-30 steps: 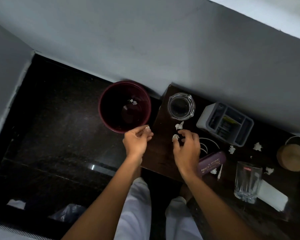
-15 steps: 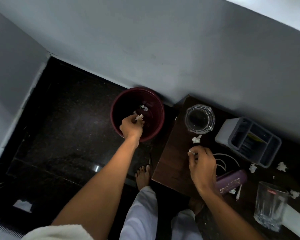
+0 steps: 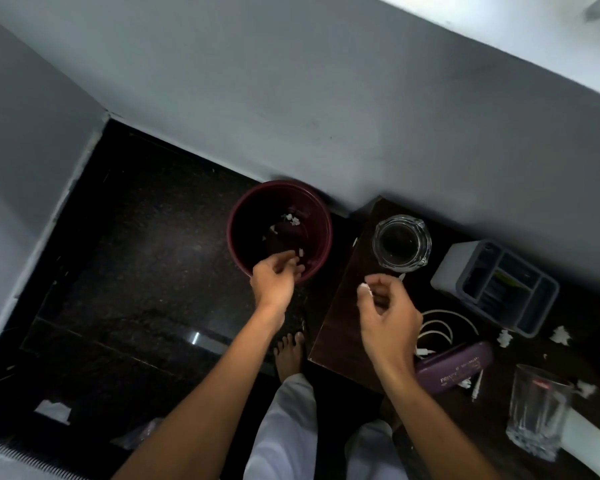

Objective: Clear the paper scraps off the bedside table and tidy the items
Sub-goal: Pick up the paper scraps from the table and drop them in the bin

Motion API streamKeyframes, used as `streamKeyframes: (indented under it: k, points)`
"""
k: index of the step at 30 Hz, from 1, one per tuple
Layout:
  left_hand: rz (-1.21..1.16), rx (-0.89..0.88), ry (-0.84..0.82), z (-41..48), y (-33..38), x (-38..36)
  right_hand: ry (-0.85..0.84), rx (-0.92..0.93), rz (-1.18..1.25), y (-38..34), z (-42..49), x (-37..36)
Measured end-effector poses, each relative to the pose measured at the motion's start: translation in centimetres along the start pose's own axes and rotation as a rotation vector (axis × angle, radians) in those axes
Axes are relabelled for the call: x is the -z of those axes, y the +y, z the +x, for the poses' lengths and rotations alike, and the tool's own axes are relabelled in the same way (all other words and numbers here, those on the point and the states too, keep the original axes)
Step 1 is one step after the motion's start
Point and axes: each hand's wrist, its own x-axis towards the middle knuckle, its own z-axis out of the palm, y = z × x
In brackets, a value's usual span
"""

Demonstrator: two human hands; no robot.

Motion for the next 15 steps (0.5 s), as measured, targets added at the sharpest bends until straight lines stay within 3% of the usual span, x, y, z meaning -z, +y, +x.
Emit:
streamKeyframes:
  k: [8, 15]
  points:
    - [-0.207, 0.045, -0.303, -6.0, 1.2, 0.1, -0.106, 0.111, 0.003, -2.5, 0.6, -2.4]
    - [-0.066, -0.066, -0.257, -5.4, 1.5, 0.6, -0.208, 0.106, 0.058, -2.7, 0.6, -4.0]
